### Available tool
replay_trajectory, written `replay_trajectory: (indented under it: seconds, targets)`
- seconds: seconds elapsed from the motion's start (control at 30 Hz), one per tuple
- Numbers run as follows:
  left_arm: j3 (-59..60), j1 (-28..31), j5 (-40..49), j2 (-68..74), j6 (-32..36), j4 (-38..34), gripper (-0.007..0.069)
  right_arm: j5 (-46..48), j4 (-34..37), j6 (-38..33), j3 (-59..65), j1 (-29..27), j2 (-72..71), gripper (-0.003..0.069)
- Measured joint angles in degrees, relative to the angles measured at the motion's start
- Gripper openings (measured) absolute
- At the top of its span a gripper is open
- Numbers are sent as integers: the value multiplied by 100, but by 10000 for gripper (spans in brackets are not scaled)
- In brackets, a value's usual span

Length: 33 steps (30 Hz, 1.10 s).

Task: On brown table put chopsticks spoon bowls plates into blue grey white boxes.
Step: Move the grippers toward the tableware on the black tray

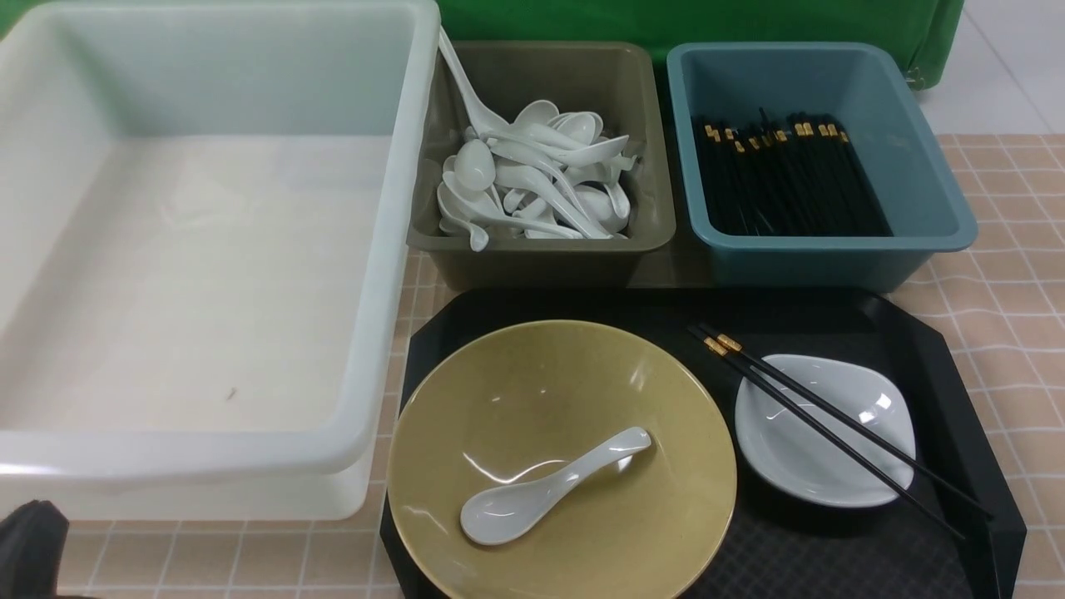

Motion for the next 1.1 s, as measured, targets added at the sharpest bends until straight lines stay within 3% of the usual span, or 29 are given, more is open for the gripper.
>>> replay_trajectory:
  seconds: [0.13, 0.27, 0.3, 0.33, 0.43, 0.8, 1.0, 1.1]
  targets:
    - [0, 0, -371, 0, -1120, -1829, 1, 0, 0, 1229, 0, 0, 0, 236]
    - [0, 0, -457, 0, -1712, -3198, 1, -11, 5, 3203, 0, 0, 0, 236]
    - [0, 0, -463, 0, -1726, -3267, 1, -12, 5, 3304, 0, 0, 0, 236]
    - [0, 0, -483, 0, -1749, -3407, 1, -16, 5, 3970, 0, 0, 0, 236]
    - [0, 0, -516, 0, -1715, -3480, 1, -23, 15, 4978, 0, 0, 0, 236]
    - [0, 0, -892, 0, -1727, -3624, 1, -56, 20, 5001, 0, 0, 0, 236]
    - [-88, 0, -1079, 0, -1686, -3899, 1, -945, 20, 3623, -89, 86, 0, 236]
    - [-578, 0, -888, 0, -1000, -3434, 1, -661, 20, 2757, -592, 419, 90, 218]
